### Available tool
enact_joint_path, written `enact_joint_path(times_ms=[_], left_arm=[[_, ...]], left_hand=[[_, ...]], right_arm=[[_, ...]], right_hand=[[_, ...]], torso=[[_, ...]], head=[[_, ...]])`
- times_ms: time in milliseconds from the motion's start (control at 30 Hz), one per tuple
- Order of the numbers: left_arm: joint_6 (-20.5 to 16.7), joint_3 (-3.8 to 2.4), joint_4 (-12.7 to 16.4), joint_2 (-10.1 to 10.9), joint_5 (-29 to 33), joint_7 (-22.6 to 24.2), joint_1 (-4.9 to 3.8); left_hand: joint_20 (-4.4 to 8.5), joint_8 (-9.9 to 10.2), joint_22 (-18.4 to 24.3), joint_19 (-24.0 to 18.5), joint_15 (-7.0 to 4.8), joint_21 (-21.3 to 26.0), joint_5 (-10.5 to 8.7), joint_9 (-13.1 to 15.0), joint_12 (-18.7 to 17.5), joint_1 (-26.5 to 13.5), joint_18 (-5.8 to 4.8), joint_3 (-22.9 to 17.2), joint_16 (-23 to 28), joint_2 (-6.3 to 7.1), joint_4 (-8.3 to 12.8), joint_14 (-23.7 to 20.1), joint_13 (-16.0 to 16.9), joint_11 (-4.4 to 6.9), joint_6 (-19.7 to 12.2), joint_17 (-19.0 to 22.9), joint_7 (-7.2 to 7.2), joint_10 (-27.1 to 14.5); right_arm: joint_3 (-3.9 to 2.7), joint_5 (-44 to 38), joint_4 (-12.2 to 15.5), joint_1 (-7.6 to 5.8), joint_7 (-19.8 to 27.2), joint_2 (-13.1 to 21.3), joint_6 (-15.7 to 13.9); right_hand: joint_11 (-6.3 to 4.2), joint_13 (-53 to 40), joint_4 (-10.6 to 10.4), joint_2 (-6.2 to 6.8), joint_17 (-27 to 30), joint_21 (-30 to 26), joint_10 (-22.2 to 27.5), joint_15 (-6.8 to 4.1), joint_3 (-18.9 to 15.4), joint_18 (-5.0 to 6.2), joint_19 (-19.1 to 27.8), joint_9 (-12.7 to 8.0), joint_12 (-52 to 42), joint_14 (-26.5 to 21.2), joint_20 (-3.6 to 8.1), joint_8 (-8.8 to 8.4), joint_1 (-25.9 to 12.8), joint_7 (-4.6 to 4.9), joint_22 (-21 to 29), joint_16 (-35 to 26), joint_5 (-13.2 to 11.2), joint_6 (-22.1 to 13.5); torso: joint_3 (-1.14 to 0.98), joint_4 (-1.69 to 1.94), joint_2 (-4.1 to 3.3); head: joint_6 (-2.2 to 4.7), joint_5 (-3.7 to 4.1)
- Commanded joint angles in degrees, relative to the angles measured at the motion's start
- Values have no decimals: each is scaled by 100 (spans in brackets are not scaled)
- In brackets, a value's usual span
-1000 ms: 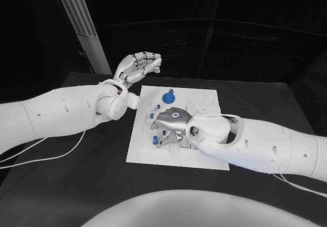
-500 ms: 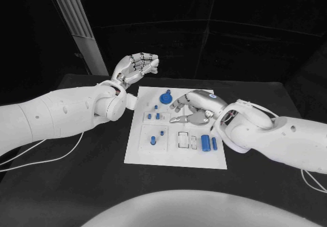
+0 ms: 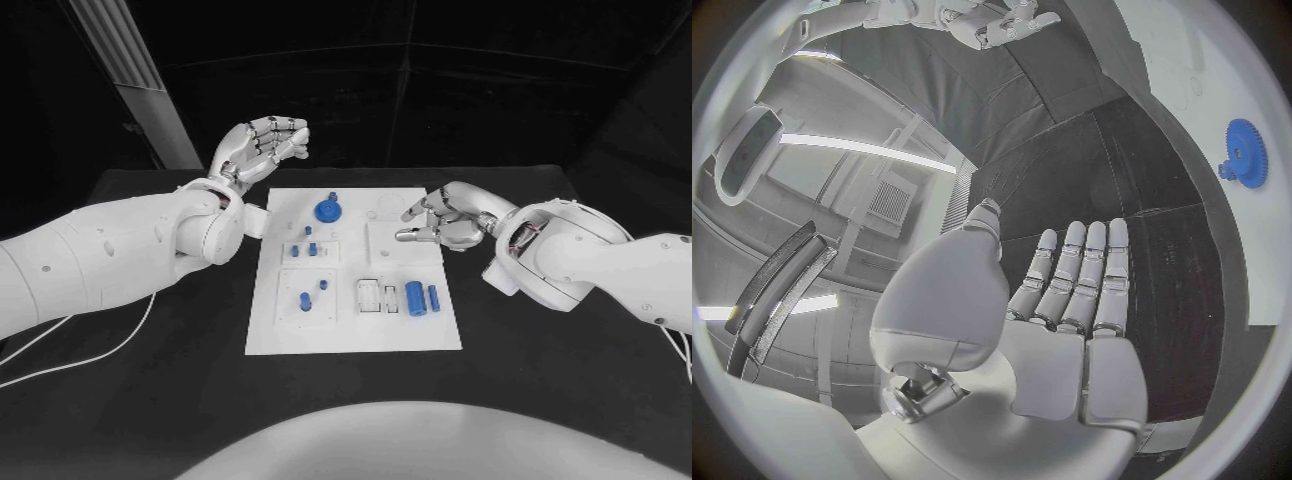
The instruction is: Assemble the parts on the task board
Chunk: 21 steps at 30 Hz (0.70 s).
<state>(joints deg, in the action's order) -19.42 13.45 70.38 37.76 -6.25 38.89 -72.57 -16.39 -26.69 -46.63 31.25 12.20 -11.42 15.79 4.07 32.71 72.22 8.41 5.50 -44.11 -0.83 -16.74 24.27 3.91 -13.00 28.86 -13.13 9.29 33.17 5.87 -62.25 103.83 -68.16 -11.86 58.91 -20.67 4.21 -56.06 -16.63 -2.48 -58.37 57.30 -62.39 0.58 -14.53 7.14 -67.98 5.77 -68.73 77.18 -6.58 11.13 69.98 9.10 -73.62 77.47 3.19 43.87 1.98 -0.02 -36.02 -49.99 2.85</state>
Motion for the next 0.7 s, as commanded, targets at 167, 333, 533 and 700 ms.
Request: enact_joint_path(times_ms=[167,333,533,700], left_arm=[[63,-4,-20,-29,11,713,4],[66,-4,-26,-24,11,708,8],[67,-4,-32,-20,11,707,16],[73,-4,-30,-14,11,704,25]], left_hand=[[-3,-34,10,25,-14,19,32,-7,26,-10,-39,43,-44,-61,-1,-47,-7,-6,-47,17,626,-49],[-3,-37,11,26,-13,20,32,-8,30,-10,-39,49,-51,-64,-1,-52,-7,-8,-56,25,627,-55],[-3,-37,11,26,-13,20,32,-8,30,-10,-39,49,-51,-64,-1,-52,-7,-8,-56,25,627,-55],[-3,-37,11,26,-13,20,32,-8,30,-10,-39,49,-51,-64,-1,-52,-7,-8,-56,25,627,-55]], right_arm=[[176,366,-10,-7,-944,176,425],[231,261,85,4,-1253,272,486],[253,125,216,22,-1552,358,595],[259,41,294,55,-1941,343,808]], right_hand=[[136,-3394,7,184,-3163,1766,-2761,201,120,-367,-1095,321,-2127,1282,-147,978,-467,34,-1011,1253,-25,233],[147,-3394,-21,493,-3163,3270,-2761,216,521,-714,-2202,526,-2127,1282,-212,1565,-829,7,-1638,1253,102,514],[-3,-3394,-2,362,-3163,3270,-2761,-2,659,-714,-2202,700,-2127,1282,-50,1875,-883,-156,-1638,1253,700,828],[-28,-3394,29,260,-3163,3270,-2761,-49,678,-714,-2202,744,-2127,1282,13,1863,-702,-171,-1638,1253,882,777]], torso=[[12,3,0],[4,-15,-2],[5,-10,4],[3,-15,2]], head=[[-1,237],[-1,284],[-1,314],[-1,289]])
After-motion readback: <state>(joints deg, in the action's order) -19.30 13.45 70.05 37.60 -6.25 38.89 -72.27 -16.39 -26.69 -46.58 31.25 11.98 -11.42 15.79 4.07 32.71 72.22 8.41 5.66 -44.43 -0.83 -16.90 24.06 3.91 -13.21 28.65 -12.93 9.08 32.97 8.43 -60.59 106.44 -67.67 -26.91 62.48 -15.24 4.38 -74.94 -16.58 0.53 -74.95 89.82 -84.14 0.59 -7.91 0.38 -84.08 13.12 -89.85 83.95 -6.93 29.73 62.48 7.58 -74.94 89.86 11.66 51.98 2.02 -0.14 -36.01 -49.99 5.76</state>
